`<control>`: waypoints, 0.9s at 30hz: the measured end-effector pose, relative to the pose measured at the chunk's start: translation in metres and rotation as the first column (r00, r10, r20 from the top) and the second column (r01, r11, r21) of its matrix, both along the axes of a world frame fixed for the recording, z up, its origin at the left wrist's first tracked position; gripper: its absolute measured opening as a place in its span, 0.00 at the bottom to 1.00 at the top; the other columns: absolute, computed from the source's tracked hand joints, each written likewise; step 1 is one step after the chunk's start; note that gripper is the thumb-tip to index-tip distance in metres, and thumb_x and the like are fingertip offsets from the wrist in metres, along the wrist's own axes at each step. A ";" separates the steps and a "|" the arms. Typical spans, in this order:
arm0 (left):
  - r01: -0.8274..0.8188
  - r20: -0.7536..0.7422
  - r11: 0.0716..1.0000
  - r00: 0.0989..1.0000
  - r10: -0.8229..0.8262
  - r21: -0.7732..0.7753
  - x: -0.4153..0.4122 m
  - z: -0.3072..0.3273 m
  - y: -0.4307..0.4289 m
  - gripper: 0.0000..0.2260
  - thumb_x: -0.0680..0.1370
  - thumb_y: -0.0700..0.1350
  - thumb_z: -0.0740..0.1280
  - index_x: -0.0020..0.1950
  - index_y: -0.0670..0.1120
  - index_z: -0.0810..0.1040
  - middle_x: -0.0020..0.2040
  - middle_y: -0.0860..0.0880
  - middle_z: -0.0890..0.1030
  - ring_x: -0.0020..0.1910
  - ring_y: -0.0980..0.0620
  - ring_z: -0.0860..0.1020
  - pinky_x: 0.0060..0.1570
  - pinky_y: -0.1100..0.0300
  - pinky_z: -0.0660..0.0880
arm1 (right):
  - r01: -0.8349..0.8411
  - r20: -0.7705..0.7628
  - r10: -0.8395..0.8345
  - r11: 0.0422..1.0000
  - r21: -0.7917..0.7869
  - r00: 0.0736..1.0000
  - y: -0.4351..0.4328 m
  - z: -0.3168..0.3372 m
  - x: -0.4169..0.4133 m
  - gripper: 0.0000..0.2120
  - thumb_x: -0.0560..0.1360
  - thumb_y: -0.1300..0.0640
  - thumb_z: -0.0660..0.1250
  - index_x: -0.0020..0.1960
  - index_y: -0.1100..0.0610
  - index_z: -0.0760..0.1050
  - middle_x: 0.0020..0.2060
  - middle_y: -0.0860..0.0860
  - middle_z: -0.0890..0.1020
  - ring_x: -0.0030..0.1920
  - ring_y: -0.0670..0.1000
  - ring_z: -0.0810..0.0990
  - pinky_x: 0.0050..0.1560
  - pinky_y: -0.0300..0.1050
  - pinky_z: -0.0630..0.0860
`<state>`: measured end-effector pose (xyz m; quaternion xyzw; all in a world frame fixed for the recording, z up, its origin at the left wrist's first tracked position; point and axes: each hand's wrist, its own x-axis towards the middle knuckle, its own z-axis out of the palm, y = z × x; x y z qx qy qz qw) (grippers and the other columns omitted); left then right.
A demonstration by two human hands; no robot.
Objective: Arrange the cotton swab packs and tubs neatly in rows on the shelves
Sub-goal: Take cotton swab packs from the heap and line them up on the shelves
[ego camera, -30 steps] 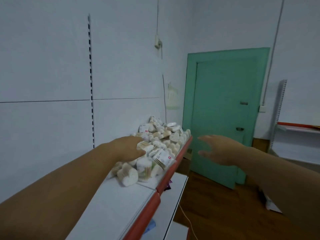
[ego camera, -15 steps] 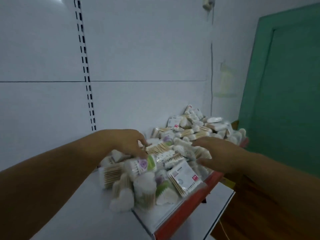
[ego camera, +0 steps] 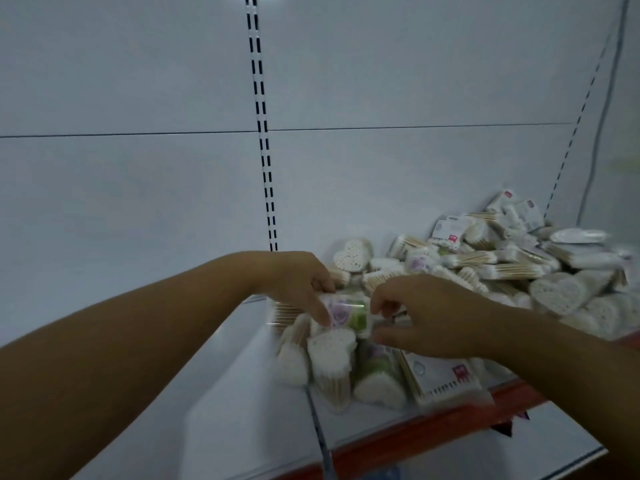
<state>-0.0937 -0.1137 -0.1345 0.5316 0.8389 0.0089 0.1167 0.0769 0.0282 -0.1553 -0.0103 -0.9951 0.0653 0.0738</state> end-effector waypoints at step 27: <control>-0.726 0.895 0.525 0.324 -0.308 0.444 -0.073 -0.019 -0.172 0.24 0.66 0.39 0.69 0.63 0.48 0.77 0.60 0.42 0.81 0.57 0.40 0.80 0.57 0.47 0.77 | -0.117 -0.124 0.008 -0.266 -0.957 0.992 -0.103 0.015 -0.077 0.38 0.45 0.54 0.82 0.54 0.62 0.81 0.50 0.60 0.82 0.46 0.57 0.83 0.44 0.52 0.81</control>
